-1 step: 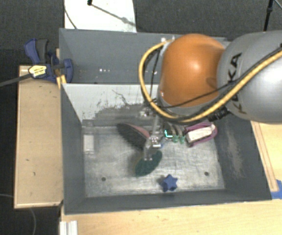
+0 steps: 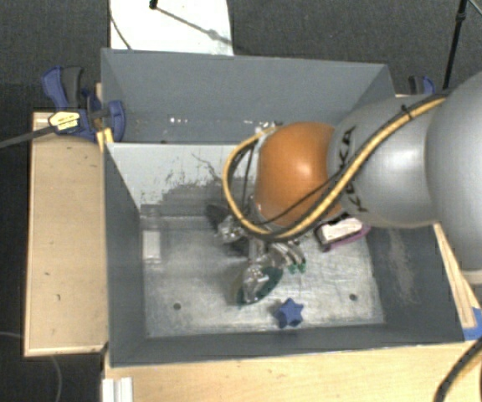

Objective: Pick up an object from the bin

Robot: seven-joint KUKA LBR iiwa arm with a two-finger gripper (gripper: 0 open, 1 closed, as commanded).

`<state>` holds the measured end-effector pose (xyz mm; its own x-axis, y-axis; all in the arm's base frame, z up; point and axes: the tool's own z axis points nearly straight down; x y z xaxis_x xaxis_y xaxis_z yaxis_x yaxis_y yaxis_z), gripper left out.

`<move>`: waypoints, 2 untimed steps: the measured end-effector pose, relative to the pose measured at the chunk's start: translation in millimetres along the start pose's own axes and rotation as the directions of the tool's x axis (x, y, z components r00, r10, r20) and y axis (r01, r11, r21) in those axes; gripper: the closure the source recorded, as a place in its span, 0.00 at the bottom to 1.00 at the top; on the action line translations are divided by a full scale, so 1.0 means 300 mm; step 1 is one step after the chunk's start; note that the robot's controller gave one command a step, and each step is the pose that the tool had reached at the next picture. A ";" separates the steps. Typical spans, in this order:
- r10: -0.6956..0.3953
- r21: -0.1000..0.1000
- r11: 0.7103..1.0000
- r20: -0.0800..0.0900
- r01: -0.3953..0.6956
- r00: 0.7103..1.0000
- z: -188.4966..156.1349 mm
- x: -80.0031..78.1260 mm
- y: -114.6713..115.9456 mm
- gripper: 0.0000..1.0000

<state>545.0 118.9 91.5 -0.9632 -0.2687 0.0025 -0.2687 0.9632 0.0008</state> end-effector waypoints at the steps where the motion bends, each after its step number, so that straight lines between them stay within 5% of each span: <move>1: -0.133 0.001 0.991 0.003 0.133 0.991 0.049 0.225 -0.089 0.00; 2: -0.139 0.001 0.990 0.011 0.139 0.990 0.060 0.194 -0.277 0.00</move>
Offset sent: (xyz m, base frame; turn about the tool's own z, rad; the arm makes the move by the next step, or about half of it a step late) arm -0.0576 -0.0425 -0.0142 -0.1366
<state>511.3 23.1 73.6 -0.9166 -0.3997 -0.0082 -0.3997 0.9167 0.0005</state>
